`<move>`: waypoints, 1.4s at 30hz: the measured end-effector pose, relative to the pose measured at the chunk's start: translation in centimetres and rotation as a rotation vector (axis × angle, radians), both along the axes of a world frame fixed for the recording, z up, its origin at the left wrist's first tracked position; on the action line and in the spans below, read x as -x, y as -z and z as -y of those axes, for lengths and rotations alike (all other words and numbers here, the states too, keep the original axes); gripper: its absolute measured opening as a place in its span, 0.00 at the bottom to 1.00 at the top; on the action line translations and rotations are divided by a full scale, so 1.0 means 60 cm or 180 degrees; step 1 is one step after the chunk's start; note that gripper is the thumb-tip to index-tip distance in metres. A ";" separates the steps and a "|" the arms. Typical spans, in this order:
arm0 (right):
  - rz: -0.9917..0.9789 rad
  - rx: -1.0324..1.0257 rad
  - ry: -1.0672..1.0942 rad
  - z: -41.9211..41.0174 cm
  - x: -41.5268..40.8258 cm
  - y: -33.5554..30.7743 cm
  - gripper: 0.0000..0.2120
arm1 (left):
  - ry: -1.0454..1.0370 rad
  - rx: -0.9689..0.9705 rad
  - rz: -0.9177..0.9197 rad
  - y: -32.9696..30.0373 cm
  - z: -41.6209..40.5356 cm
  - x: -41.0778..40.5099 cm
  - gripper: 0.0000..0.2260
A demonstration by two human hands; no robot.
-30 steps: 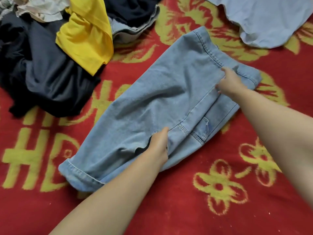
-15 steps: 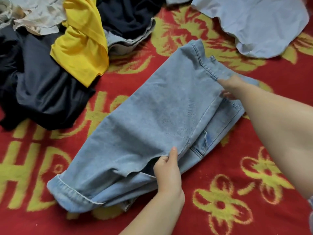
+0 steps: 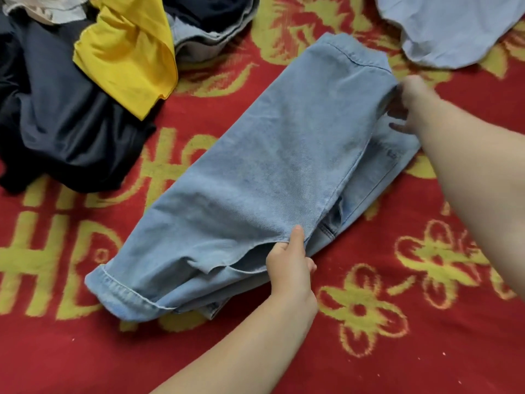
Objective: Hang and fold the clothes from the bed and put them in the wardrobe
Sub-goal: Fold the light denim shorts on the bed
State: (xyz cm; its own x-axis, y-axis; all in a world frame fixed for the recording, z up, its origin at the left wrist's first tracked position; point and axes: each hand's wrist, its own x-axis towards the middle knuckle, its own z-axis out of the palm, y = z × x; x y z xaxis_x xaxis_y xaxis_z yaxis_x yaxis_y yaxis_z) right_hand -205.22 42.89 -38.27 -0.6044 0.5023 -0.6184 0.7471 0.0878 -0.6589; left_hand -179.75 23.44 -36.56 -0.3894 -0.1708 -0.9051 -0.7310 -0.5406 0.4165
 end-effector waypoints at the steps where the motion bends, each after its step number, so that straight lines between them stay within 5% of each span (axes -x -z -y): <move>1: 0.0022 0.0088 -0.0047 -0.005 0.003 -0.026 0.06 | -0.0040 -0.0048 0.0028 -0.008 -0.009 0.000 0.16; 6: -0.0673 0.0115 0.0137 -0.058 0.024 -0.059 0.06 | 0.0047 -0.0210 0.0056 -0.008 -0.052 0.006 0.14; 14: -0.0408 0.0068 0.0599 -0.117 -0.070 0.061 0.08 | 0.0610 -0.0361 0.0569 0.085 -0.052 -0.036 0.10; 18: 0.0041 -0.0573 -0.0247 -0.101 -0.089 0.079 0.22 | 0.1124 -0.0713 0.0673 0.082 -0.033 -0.064 0.05; 21: 0.0263 -0.1724 -0.0640 -0.078 -0.126 0.074 0.28 | 0.2064 -0.0422 -0.0118 0.062 0.006 -0.069 0.08; 24: -0.0399 -0.2559 -0.1306 0.016 -0.181 0.039 0.27 | 0.2797 0.0680 -0.1217 0.041 0.079 -0.061 0.09; 28: -0.1441 -0.1551 -0.2759 0.202 -0.308 0.002 0.11 | 0.3006 0.2439 -0.2268 0.022 0.214 -0.054 0.06; 30: -0.0839 -0.1097 -0.3230 0.285 -0.374 0.001 0.08 | 0.3397 0.3037 -0.2421 0.021 0.285 -0.063 0.05; 33: 0.0606 -0.0979 -0.3631 0.353 -0.440 0.022 0.23 | 0.4905 0.3363 -0.2540 0.032 0.380 -0.094 0.07; 36: 0.0835 -0.0927 -0.3277 0.374 -0.477 0.037 0.20 | 0.6310 0.3709 -0.2714 0.052 0.414 -0.121 0.21; 38: 0.0452 -0.0947 -0.2855 0.387 -0.489 0.038 0.19 | 0.6072 0.4137 -0.3046 0.052 0.410 -0.116 0.14; 42: 0.0033 -0.0999 -0.2569 0.401 -0.484 0.027 0.10 | 0.5115 0.3780 -0.4115 0.045 0.426 -0.107 0.06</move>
